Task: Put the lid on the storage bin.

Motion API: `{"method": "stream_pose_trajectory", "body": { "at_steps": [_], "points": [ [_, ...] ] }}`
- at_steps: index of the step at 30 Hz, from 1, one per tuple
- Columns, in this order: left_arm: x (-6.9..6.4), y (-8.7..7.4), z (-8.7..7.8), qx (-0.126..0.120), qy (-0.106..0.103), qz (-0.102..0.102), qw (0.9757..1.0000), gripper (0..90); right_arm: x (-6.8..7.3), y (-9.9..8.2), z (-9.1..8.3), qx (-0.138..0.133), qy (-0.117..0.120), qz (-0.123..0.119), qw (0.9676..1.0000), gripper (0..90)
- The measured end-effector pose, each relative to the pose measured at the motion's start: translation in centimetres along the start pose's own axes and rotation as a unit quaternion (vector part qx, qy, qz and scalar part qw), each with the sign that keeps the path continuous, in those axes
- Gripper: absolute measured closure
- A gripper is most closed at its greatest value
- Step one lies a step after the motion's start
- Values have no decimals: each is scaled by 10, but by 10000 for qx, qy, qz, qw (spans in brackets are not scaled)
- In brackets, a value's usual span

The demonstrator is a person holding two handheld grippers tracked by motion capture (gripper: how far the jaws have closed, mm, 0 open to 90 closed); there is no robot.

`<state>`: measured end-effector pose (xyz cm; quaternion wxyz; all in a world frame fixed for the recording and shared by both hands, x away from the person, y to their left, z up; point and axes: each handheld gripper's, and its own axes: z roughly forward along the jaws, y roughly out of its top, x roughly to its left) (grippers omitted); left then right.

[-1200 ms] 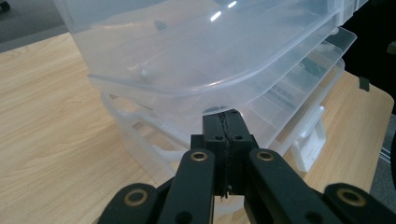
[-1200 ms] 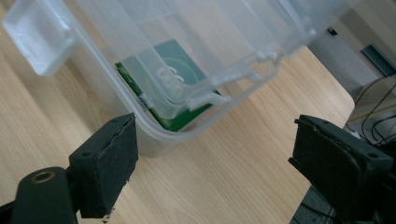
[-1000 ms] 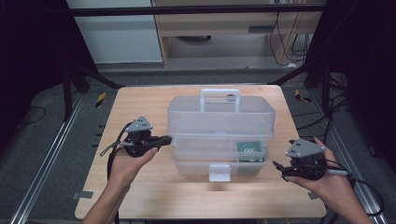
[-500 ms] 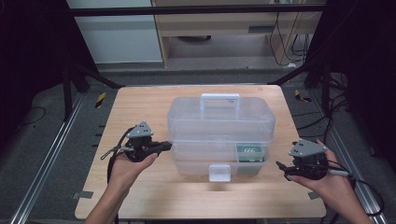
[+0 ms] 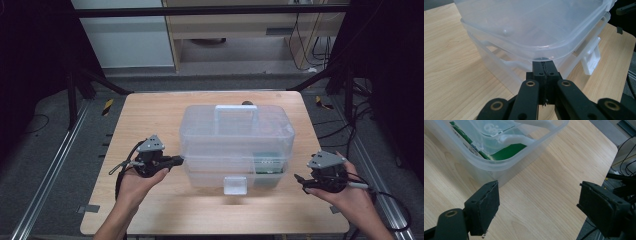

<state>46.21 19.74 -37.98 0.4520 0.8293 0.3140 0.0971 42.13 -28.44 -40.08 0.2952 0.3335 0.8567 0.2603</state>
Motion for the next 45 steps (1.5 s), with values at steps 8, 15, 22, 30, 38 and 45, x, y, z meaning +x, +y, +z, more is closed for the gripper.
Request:
{"method": "stream_pose_trajectory", "body": {
  "at_steps": [8, 15, 22, 30, 38, 45],
  "points": [
    [4, -4, -1, 297, 188, 137, 9993, 900, -3, -1, 9, 75, 13, -6, 10000, 170],
    [34, -16, -2, 767, 954, 321, 9920, 900, -15, -1, 24, 202, -125, 75, 9997, 184],
    [76, -34, 11, 1026, 1278, 64, 9865, 897, -35, -11, 51, 337, -260, 358, 9985, 205],
    [102, -48, 26, 1185, 1559, 57, 9806, 857, -50, -18, 87, 452, -271, 704, 9961, 221],
    [116, -54, 36, 1235, 1973, 58, 9725, 568, -60, -19, 114, 497, -264, 937, 9940, 199],
    [130, -62, 47, 1293, 2143, -188, 9680, 359, -68, -19, 131, 439, -237, 1252, 9909, 170]
  ]
}}
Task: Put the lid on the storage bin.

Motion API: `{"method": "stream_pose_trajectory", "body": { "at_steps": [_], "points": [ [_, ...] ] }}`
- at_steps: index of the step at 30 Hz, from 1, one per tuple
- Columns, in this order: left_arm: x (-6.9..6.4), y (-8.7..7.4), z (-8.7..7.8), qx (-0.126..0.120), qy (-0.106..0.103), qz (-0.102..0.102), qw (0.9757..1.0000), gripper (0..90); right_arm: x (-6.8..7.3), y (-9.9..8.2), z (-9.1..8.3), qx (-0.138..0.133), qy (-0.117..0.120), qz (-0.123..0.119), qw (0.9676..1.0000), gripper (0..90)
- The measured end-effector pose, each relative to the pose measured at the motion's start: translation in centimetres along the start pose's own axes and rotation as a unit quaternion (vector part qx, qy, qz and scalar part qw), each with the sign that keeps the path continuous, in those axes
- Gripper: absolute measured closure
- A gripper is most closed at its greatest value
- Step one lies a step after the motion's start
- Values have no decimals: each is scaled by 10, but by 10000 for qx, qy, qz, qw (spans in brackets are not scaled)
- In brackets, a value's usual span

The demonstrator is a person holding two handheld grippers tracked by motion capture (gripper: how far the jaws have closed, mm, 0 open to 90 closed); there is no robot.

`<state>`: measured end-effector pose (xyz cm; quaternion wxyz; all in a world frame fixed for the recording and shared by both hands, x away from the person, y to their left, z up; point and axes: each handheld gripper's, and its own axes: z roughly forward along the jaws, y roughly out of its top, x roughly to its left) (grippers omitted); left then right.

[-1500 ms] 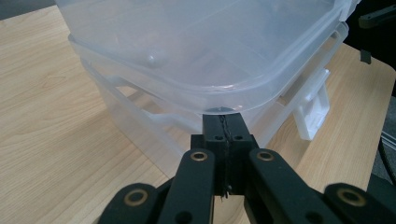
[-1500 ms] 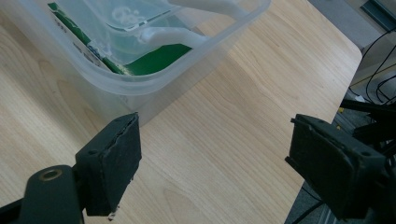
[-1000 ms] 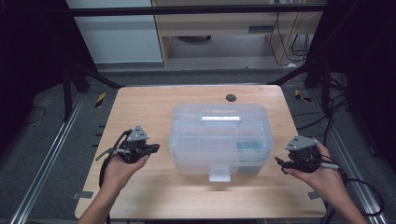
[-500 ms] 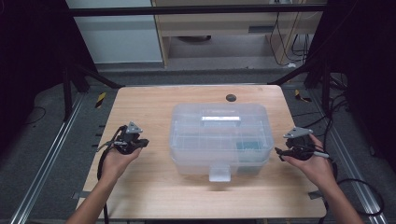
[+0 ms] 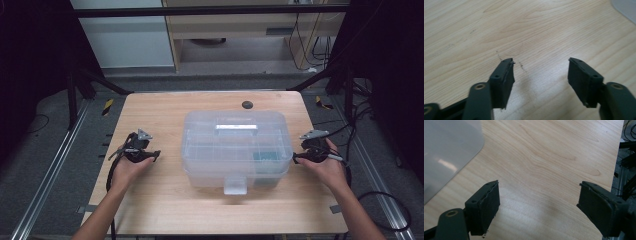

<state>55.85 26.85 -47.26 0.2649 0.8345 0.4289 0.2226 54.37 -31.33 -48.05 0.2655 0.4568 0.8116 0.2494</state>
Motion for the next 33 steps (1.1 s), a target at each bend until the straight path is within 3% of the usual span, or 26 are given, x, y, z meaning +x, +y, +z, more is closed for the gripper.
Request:
{"method": "stream_pose_trajectory", "body": {
  "at_steps": [4, 8, 11, 18, 24, 26, 29, 33],
  "points": [
    [4, -2, 9, 4, 62, -230, 9997, 220, -4, 3, 9, -76, 37, 178, 9998, 146],
    [9, -5, 15, -49, 30, -419, 9991, 191, -7, 5, 15, -196, 103, 430, 9988, 141],
    [12, -7, 19, -101, 28, -539, 9985, 149, -8, 5, 19, -207, 146, 487, 9985, 133],
    [16, -11, 27, -177, -66, -662, 9976, 102, -10, 2, 28, -236, 245, 808, 9961, 127],
    [16, -15, 32, -389, -139, -809, 9959, 50, -7, 0, 35, -241, 308, 958, 9946, 115],
    [15, -17, 34, -507, -128, -824, 9952, 33, -5, -1, 37, -318, 391, 1094, 9927, 109],
    [15, -17, 34, -500, -134, -820, 9953, 31, -3, -4, 38, -446, 352, 1143, 9918, 77],
    [15, -17, 35, -480, -87, -872, 9950, 10, 4, -2, 39, -331, 98, 1382, 9898, 7]
  ]
}}
